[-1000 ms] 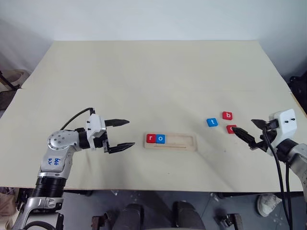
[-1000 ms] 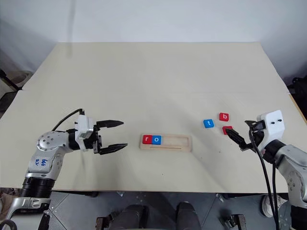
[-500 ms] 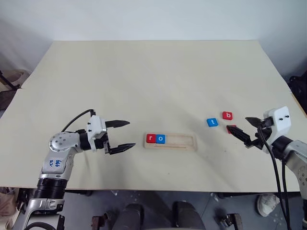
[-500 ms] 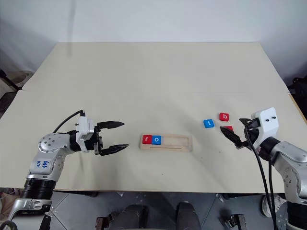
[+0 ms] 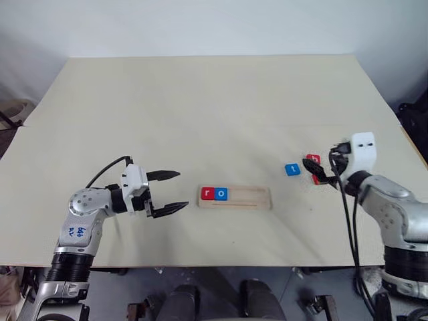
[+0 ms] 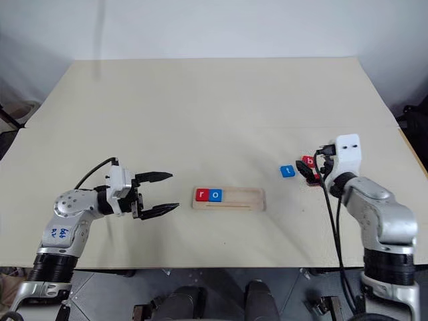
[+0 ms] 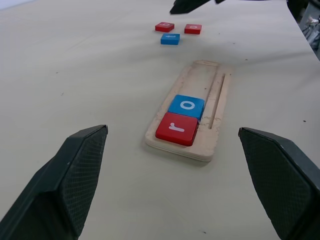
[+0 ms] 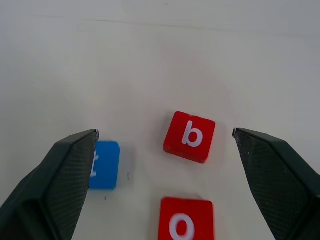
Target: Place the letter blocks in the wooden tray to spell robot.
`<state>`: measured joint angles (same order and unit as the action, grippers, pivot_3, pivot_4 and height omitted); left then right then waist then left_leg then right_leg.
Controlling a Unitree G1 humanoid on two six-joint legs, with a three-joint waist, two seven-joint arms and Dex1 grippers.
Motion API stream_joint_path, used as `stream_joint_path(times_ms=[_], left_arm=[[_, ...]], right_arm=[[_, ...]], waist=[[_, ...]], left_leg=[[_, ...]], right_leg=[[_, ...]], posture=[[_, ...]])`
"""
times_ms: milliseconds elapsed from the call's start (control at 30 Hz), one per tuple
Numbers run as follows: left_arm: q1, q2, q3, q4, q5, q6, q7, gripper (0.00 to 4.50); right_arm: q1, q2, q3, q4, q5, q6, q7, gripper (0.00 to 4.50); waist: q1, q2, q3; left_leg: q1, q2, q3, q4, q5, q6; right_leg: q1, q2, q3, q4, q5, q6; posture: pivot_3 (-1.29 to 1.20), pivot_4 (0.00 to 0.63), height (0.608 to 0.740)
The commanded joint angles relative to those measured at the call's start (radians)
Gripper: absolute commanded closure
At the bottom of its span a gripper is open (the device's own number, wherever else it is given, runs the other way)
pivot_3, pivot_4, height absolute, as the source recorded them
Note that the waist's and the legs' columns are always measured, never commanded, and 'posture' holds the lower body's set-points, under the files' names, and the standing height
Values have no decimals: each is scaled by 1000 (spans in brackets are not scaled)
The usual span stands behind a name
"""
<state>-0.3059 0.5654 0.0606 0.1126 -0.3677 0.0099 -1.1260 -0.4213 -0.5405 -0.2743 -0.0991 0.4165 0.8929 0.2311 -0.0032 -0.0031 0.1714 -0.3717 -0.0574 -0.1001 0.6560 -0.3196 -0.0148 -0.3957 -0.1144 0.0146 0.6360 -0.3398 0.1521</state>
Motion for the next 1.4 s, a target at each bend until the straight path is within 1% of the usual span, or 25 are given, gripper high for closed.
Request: stream_joint_path(times_ms=[33, 167, 333, 467, 567, 633, 700, 800, 900, 1033, 1133, 1267, 1400], left_arm=[[6, 0, 9, -49, -16, -9, 8, 53], [14, 4, 17, -63, -20, -6, 14, 53], [34, 9, 27, -78, -24, -4, 24, 53], [48, 6, 24, -92, -24, -3, 31, 53], [49, 5, 23, -95, -24, -1, 34, 0], [48, 5, 22, -93, -25, -2, 35, 0], [45, 4, 21, -89, -23, -5, 36, 0], [42, 2, 20, -83, -22, -8, 36, 0], [41, -1, 16, -79, -21, -11, 34, 0], [35, -3, 10, -74, -20, -10, 29, 0], [29, -3, 9, -64, -19, -11, 25, 0], [25, -2, 5, -51, -17, -13, 16, 0], [11, -7, -7, -31, -16, -13, -2, 0]], right_arm=[[-45, 21, 10, 66, -72, -27, -81, 0], [-92, 53, 19, 140, -122, -45, -133, 0], [-136, 99, 0, 186, -126, -30, -169, 0], [-155, 125, 10, 200, -135, -24, -184, 0], [-163, 138, 11, 199, -137, -2, -195, 624], [-163, 144, 10, 194, -138, 15, -202, 1219], [-161, 145, 13, 186, -139, 28, -206, 1944], [-162, 151, 11, 164, -132, 48, -205, 2893], [-167, 153, 8, 144, -123, 56, -195, 2893], [-183, 126, -1, 80, -105, 108, -173, 2893], [-175, 103, -21, -25, -82, 193, -161, 2893], [-122, 108, -65, -220, -44, 349, -170, 2893], [1, 185, -112, -463, -21, 519, -194, 2893]], waist=[[1, 0, 0], [-1, 0, 0], [-6, 0, 0], [-13, 0, 0], [-21, 0, 0], [-23, 0, 0], [-23, 0, 0], [-23, 0, 0], [-24, 0, 0], [-24, 0, 0], [-24, 1, 0], [-22, 1, 0], [-20, 1, 0]], left_leg=[[0, 0, 0, 0, 0, 0], [0, -1, 0, 0, 0, 0], [0, 0, 1, -2, 0, 0], [0, 0, 1, -3, 0, -1], [0, 0, 1, -3, 0, -1], [0, 0, 1, -3, 1, -1], [0, 0, 0, -3, 0, -1], [0, 0, 0, -3, 0, -1], [0, 0, 0, -3, 0, -1], [0, 0, 0, -4, 0, -1], [-1, 0, 0, -4, 0, -1], [-1, 0, 0, -5, 0, -1], [-1, 1, 0, -6, 0, -1]], right_leg=[[0, 0, 0, 0, 0, 0], [-1, 0, 0, 0, 0, 0], [-1, 0, 0, 1, 0, 0], [-2, 0, 0, 2, 0, 0], [-2, 0, 0, 2, 0, 0], [-2, 0, 0, 2, 0, 0], [-1, 0, 0, 3, 0, 0], [-1, 0, 0, 3, 0, 0], [-1, 0, 0, 2, 0, 0], [-1, 0, 0, 2, 0, 0], [-2, 0, 0, 2, 0, 0], [-2, 0, 0, 2, 0, 0], [-2, 0, 0, 1, 0, 0]], posture=[[0, 150, 740], [0, 150, 740], [0, 150, 740], [0, 150, 740], [0, 150, 740], [0, 150, 740], [0, 150, 740], [0, 150, 740], [0, 150, 740], [0, 150, 740], [0, 150, 740], [0, 150, 740], [0, 150, 740]])
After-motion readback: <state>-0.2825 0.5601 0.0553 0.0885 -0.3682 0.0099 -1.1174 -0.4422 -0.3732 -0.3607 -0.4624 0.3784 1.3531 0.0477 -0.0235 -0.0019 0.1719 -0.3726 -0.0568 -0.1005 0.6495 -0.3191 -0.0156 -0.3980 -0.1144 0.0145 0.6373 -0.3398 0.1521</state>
